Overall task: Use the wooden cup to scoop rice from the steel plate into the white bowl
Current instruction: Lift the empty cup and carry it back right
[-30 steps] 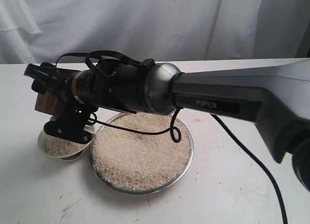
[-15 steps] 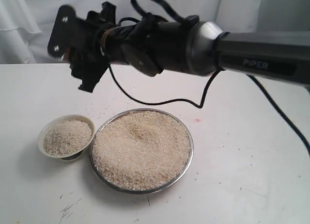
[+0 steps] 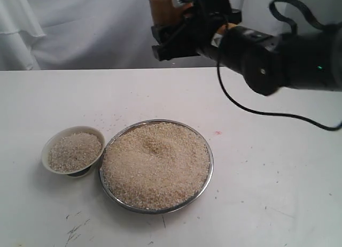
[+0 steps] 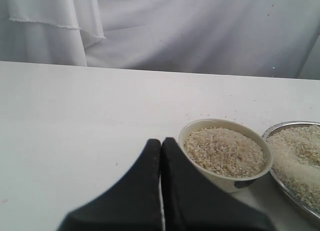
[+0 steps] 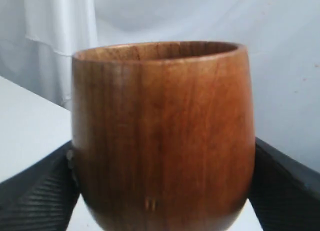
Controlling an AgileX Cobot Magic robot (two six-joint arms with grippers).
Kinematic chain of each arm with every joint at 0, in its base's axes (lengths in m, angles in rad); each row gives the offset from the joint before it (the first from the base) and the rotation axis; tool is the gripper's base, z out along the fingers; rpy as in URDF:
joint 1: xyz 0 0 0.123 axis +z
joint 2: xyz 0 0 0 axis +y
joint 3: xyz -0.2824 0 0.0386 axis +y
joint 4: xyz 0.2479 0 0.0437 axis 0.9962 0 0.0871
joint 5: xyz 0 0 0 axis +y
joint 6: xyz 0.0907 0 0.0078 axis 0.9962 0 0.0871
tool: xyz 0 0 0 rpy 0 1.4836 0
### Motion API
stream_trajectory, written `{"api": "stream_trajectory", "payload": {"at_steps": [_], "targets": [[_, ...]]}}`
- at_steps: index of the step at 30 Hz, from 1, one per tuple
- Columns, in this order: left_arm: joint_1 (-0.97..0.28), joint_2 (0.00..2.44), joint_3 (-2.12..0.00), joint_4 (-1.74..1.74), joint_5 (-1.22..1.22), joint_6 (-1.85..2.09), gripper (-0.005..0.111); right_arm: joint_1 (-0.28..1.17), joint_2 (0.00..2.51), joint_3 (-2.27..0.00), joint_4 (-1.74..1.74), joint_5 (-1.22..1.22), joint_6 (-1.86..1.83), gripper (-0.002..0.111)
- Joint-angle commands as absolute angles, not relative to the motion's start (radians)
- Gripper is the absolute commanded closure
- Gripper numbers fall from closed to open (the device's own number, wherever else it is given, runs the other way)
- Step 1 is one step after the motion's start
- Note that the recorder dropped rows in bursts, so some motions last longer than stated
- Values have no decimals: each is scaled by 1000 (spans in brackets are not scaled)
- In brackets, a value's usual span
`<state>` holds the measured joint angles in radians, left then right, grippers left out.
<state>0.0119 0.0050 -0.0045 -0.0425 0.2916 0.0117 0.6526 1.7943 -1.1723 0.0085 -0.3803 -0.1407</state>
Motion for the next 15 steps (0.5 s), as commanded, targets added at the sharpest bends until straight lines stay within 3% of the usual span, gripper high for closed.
{"api": "stream_trajectory", "payload": {"at_steps": [1, 11, 15], "targets": [[10, 0, 0, -43, 285, 9, 107, 614, 1710, -948, -33, -561, -88, 108], [10, 0, 0, -43, 285, 9, 107, 514, 1739, -562, -86, -1033, 35, 108], [10, 0, 0, -43, 285, 9, 107, 489, 1780, -488, -86, -1101, 35, 108]]}}
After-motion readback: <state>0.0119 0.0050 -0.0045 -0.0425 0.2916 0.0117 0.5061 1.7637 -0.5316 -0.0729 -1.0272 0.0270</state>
